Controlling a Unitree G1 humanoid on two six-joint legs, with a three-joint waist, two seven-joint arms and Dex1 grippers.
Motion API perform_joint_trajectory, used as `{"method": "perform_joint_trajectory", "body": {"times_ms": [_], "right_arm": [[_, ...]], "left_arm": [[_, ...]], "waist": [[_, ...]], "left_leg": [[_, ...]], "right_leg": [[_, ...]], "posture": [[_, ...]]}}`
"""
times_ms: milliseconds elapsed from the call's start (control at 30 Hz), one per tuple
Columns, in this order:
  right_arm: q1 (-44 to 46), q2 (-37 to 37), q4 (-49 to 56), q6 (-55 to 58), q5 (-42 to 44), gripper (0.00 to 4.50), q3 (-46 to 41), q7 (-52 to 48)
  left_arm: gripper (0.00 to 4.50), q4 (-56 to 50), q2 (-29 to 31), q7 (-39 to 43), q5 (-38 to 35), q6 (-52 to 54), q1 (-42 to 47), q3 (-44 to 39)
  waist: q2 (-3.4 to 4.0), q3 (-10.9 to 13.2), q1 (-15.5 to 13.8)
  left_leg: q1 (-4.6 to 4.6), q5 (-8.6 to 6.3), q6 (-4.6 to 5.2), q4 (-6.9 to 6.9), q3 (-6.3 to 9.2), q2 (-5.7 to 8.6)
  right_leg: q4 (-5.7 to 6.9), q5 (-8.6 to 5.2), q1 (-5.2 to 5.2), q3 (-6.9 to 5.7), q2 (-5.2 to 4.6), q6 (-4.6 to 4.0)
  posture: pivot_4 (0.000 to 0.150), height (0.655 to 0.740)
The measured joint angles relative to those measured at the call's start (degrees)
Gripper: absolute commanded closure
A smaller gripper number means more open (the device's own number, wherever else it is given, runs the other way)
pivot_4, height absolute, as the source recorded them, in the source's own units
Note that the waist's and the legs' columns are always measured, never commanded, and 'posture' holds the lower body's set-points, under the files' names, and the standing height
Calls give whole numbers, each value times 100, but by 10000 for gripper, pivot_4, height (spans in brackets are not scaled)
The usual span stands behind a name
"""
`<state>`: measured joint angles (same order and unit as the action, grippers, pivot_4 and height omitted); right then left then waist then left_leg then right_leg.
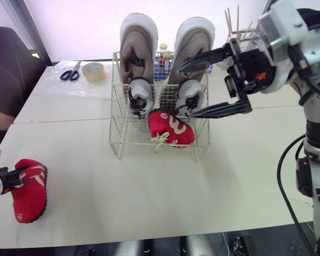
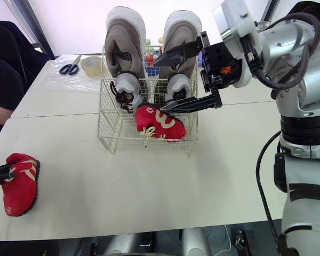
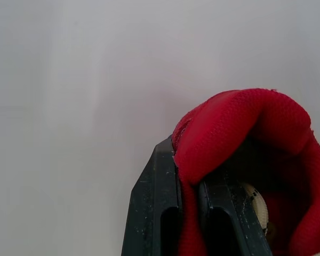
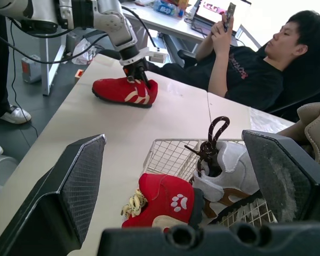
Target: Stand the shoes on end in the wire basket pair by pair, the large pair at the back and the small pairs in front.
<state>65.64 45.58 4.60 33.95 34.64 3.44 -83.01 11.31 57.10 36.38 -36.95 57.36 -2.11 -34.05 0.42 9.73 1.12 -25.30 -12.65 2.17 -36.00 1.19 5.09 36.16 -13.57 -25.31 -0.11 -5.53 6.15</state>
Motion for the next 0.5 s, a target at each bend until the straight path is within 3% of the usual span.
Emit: {"method": "perform_joint_trajectory", "body": {"times_ms": [167, 300, 400, 500], "right_arm": [[-4, 12, -31, -23, -18, 0, 0, -5], [0, -19, -41, -72, -42, 0, 17, -12], [-6, -14, -57, -105, -75, 0, 18, -8], [-9, -12, -75, -107, -79, 0, 18, 16]], "left_arm": [[44736, -674, -523, -165, -406, 360, 262, -440], [44736, -1868, -948, -652, -1253, 182, 1822, -856], [44736, -2759, -1295, -1097, -2055, -43, 2740, -999], [44736, -3582, -1836, -1403, -2751, -252, 3084, -650]], "waist": [[-16, 6, -77], [-96, 0, -187], [-96, -2, -163], [-97, -1, -113]], "left_leg": [[-4, 1, 0, -16, 7, -1], [-6, 4, -4, -34, 17, -1], [-4, -7, 13, -48, 0, 10], [-5, 5, -7, -51, -4, 8]], "right_leg": [[2, 0, -1, -9, 0, 0], [-5, 7, 3, -20, 1, -6], [-9, 11, 30, -13, -6, -3], [-5, 14, 28, -13, -3, 2]], "posture": [[1500, 7400], [1500, 7400], [1500, 7400], [1500, 7400]]}}
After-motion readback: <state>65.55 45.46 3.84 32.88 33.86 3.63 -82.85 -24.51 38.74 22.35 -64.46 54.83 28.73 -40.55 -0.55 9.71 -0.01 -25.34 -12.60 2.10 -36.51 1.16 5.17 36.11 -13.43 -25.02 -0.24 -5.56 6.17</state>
